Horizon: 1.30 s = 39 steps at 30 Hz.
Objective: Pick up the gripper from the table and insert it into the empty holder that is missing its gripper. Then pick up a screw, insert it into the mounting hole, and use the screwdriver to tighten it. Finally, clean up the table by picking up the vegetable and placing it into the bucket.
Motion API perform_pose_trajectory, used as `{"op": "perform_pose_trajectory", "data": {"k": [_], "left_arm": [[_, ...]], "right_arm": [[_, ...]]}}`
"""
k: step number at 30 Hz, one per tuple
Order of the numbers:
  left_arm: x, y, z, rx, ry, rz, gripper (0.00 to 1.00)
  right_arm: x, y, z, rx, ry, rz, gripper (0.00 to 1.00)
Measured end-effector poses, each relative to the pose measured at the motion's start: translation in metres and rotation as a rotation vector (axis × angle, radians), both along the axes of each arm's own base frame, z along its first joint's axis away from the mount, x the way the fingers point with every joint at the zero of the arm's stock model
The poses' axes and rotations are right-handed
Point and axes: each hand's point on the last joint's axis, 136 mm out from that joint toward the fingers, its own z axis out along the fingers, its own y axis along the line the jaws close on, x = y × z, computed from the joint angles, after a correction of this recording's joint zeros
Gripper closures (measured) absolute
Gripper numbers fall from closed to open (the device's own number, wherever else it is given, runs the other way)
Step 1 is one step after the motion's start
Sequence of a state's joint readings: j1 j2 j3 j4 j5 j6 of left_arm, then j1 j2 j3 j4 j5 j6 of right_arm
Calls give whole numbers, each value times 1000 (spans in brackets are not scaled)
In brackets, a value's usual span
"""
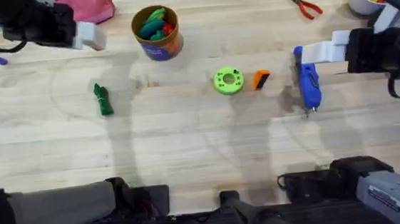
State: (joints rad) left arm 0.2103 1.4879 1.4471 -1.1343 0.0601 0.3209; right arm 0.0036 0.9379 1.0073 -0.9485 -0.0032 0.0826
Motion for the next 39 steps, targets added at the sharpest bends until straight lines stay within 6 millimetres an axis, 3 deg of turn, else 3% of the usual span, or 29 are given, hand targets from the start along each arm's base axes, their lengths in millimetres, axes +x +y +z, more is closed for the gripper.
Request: {"op": "perform_pose_trajectory", "data": {"k": [1, 3, 8, 23, 29, 34, 39], "left_arm": [[0, -1, 0, -4, 0, 6, 53], [1, -5, 1, -6, -3, -1, 17], [0, -35, 11, -23, -33, -37, 13], [-28, -123, 78, -80, -255, -160, 13], [-37, -126, 86, -93, -274, -167, 14], [-60, -124, 71, -92, -167, -167, 14], [-45, -127, 82, -102, -243, -166, 16]], "right_arm": [[0, 0, 0, 0, 0, 0, 8], [0, 0, 0, 0, 0, 0, 7], [0, 0, 0, 0, 0, 0, 8], [0, 0, 0, 0, 0, 0, 8], [0, 0, 0, 0, 1, 0, 8], [0, 0, 0, 0, 0, 0, 8], [0, 0, 0, 0, 0, 0, 8]]}}
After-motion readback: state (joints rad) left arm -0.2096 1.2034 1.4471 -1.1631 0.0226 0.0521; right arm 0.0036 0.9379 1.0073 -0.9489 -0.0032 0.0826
